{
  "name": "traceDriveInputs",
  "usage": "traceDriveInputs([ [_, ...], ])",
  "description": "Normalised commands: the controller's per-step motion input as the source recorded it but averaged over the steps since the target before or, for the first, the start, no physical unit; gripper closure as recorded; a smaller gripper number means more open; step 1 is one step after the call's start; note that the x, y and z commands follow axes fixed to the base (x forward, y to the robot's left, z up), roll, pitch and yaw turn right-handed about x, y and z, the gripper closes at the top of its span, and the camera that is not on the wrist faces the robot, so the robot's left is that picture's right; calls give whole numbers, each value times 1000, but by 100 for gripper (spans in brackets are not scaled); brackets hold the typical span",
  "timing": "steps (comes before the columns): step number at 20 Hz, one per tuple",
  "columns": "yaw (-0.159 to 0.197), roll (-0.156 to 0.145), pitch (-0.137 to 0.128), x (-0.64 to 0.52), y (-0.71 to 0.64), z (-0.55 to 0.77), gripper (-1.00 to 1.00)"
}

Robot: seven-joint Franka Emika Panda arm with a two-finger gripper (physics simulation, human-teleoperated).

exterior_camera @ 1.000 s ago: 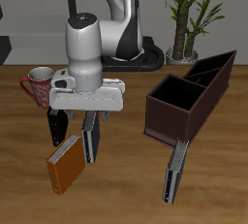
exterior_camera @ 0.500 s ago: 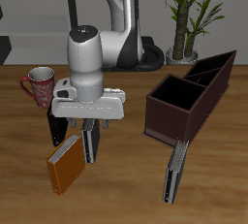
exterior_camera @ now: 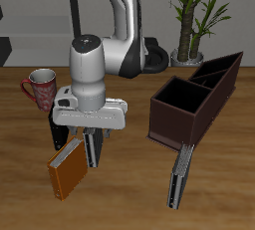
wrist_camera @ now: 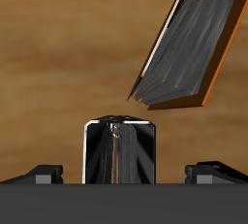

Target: Place the right striped book into the left desk caddy's front compartment

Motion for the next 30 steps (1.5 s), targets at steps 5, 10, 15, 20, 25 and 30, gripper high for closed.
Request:
traceDriveInputs([
  [5, -7, 15, 6, -45, 5, -38, 100],
  [10, -35, 25, -14, -120, 98, 115, 100],
  [15, -30, 32, -40, -220, 176, 272, 100],
  [20, -40, 10, -49, -359, 149, 361, 100],
  [25, -49, -18, -59, -354, 37, 368, 100],
  [30, -31, 3, -81, -474, 109, 356, 100],
])
